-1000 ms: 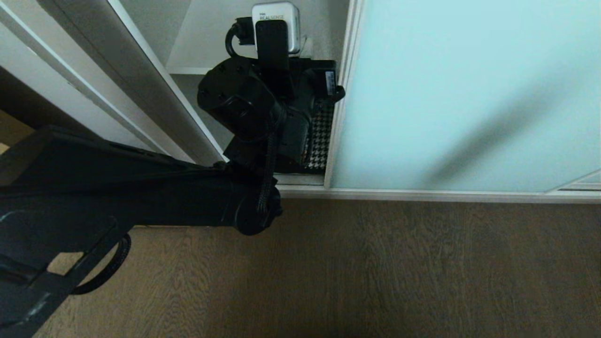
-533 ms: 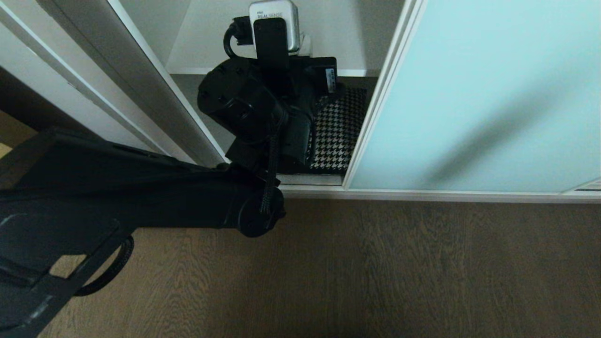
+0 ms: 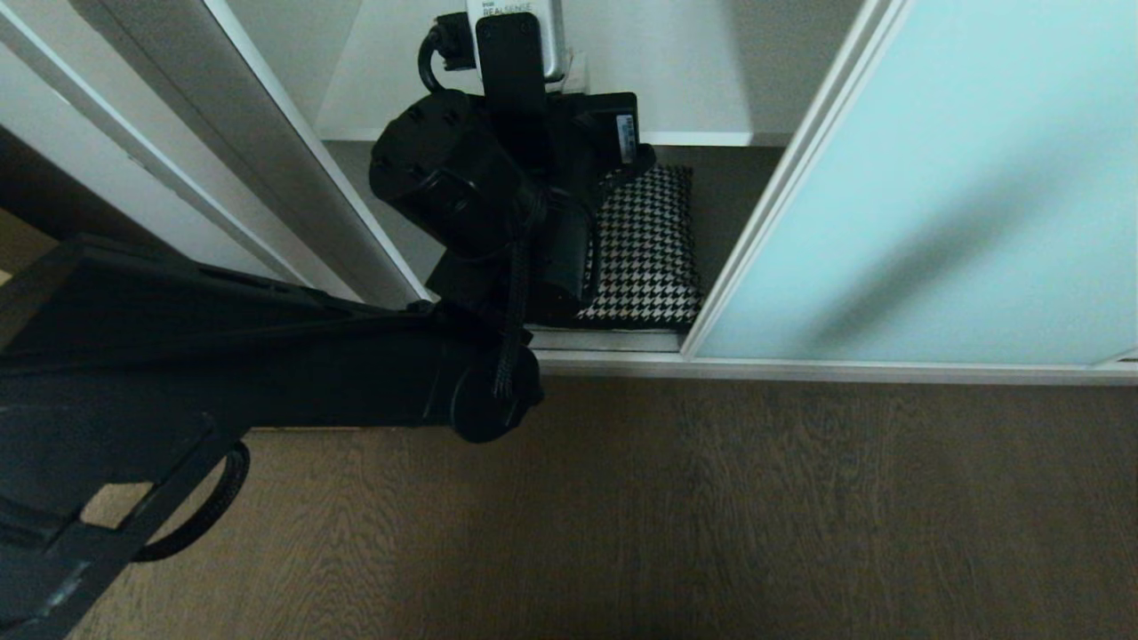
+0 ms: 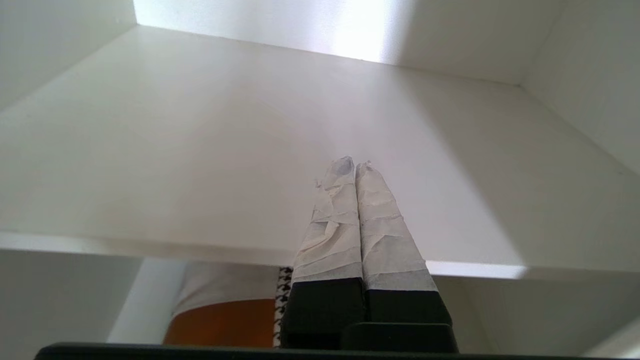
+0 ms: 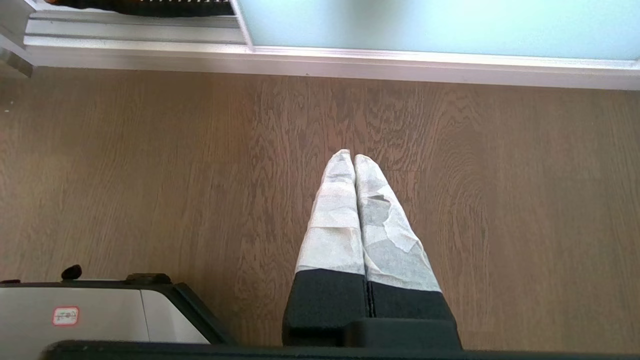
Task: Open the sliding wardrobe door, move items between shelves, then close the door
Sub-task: Open the door
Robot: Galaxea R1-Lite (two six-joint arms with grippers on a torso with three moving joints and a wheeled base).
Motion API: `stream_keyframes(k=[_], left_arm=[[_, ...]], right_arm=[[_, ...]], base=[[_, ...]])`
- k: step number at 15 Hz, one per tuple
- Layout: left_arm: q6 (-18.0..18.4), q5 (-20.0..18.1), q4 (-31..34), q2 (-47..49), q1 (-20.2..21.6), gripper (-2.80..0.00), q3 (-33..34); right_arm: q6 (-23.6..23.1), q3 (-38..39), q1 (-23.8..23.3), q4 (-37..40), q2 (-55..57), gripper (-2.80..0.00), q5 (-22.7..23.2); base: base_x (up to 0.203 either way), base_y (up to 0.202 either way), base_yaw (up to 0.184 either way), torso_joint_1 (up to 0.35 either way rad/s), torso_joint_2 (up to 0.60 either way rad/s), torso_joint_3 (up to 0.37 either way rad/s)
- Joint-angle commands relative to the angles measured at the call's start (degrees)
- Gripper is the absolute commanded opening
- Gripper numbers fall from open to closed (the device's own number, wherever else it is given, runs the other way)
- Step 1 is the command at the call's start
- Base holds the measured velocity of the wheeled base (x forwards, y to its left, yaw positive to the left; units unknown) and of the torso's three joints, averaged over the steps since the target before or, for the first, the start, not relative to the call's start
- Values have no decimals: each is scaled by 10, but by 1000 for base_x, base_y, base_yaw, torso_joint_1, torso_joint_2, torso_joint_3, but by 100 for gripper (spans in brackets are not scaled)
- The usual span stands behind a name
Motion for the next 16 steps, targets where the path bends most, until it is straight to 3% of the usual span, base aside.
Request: stream_keyframes(k=[1,4,7,11,16], left_arm=[[1,3,5,-28,11,-280,1],[4,21,12,-93,40,-280,23],[5,34,71,-200,63,-280,93],[6,70,166,-375,73,-280,238],[6,81,294,-620,95,-280,457]], right_arm=[[0,0,0,0,0,-280,0],[0,0,0,0,0,-280,0],[0,0,0,0,0,-280,0],[0,0,0,0,0,-280,0],[0,0,0,0,0,-280,0]], base=[[0,0,0,0,0,0],[0,0,0,0,0,0],[0,0,0,0,0,0],[0,0,0,0,0,0],[0,0,0,0,0,0]])
